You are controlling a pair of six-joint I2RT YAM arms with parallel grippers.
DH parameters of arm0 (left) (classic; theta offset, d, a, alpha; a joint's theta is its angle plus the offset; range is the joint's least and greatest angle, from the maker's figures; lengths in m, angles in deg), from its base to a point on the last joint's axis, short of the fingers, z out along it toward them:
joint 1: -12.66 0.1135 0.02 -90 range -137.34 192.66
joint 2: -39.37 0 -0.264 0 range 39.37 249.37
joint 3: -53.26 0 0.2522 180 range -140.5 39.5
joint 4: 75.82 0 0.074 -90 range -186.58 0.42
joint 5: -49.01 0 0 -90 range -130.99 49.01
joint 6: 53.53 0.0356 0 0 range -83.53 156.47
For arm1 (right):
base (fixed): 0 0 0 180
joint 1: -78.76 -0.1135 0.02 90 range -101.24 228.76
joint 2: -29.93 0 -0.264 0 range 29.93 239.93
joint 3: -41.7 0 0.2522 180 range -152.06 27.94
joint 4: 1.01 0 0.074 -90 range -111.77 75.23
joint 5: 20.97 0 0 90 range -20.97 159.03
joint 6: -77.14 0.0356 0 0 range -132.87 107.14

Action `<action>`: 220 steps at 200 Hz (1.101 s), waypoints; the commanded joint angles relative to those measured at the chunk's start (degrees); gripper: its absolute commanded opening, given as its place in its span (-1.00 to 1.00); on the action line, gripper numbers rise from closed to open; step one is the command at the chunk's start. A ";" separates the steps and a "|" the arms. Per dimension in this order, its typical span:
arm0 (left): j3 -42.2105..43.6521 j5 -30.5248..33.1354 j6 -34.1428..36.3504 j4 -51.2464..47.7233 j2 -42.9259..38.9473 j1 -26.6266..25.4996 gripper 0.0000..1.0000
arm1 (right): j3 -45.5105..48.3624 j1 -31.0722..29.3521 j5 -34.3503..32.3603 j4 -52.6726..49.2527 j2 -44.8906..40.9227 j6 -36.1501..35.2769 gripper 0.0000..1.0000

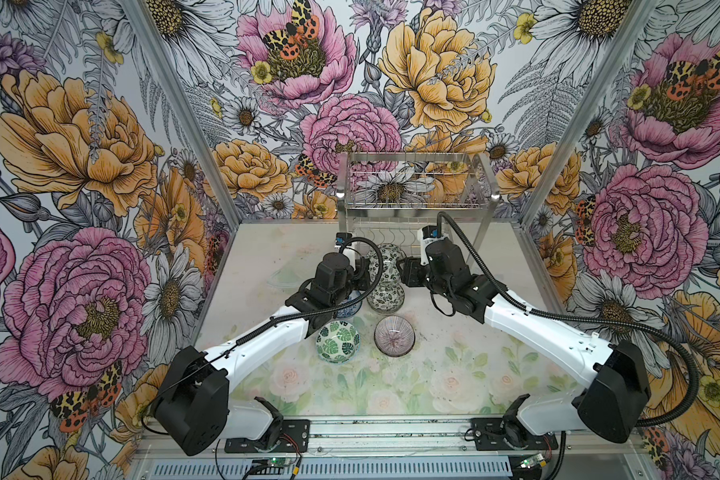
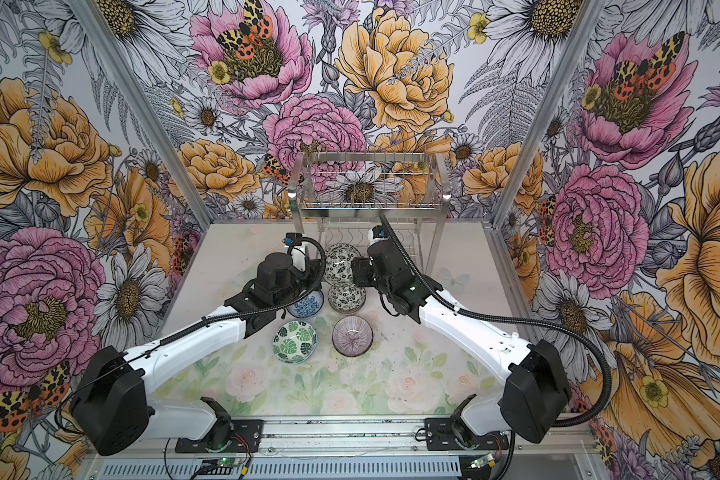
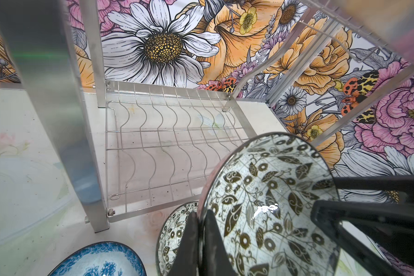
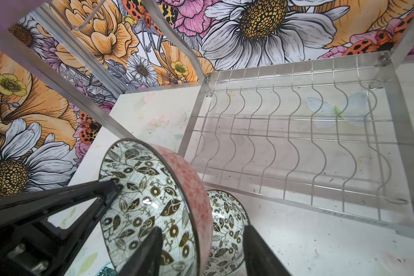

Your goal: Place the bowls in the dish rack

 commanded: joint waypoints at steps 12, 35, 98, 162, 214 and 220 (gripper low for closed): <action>-3.06 1.03 -0.68 3.88 0.18 -0.46 -1.00 | 0.51 -0.41 -0.29 2.28 0.92 0.98 -0.20; -3.07 0.96 -0.58 3.86 0.27 -0.60 -1.00 | 0.39 -0.44 0.11 2.51 1.61 1.03 -0.25; -3.11 0.99 -0.32 3.68 -0.16 -0.73 -1.00 | -0.39 -0.59 1.08 2.90 3.43 1.13 -0.65; -3.13 1.90 1.01 0.78 -1.02 -0.48 -1.00 | -0.67 -0.74 -2.41 1.99 1.43 -1.32 -1.00; -3.12 7.53 9.20 -11.28 -8.82 2.26 0.97 | -0.04 -0.68 -15.27 -1.40 -0.68 -8.71 -1.00; -2.95 7.73 9.91 -12.64 -10.12 3.00 0.97 | 0.32 -0.76 -17.53 -1.43 -0.75 -9.98 -1.00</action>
